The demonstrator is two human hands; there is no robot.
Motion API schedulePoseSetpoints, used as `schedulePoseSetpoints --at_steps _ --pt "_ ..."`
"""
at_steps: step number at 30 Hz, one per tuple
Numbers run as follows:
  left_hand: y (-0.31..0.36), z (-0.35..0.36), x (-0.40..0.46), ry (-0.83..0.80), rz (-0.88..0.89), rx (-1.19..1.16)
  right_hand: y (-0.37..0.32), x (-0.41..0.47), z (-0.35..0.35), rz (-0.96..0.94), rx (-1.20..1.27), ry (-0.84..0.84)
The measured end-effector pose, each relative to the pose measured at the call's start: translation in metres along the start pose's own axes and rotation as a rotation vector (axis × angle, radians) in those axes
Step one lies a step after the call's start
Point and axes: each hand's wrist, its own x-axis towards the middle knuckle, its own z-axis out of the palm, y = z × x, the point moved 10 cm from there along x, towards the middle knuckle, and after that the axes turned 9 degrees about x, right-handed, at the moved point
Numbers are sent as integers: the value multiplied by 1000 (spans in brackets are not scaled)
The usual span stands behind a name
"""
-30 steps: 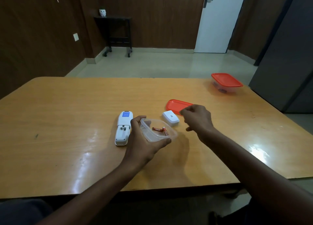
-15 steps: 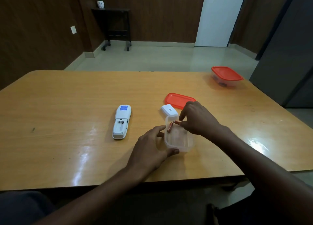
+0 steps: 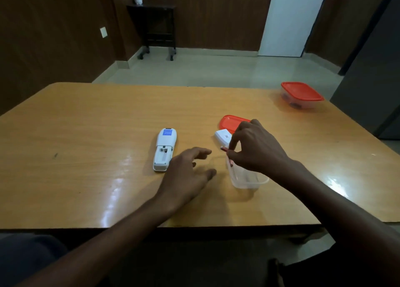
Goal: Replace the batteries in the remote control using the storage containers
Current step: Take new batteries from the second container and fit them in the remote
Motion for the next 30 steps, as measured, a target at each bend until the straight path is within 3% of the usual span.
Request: schedulePoseSetpoints --at_steps 5,11,19,26,30 --pt "-30 -45 3 204 -44 176 -49 3 20 -188 154 69" --pt "-73 -51 -5 110 -217 156 -70 18 58 -194 90 -107" --pt "-81 -54 -15 97 -154 208 -1 20 6 172 46 15" --pt "-79 -55 -11 99 -155 299 31 12 35 352 165 -236" --pt "-81 -56 -10 119 -169 295 30 13 40 380 259 -257"
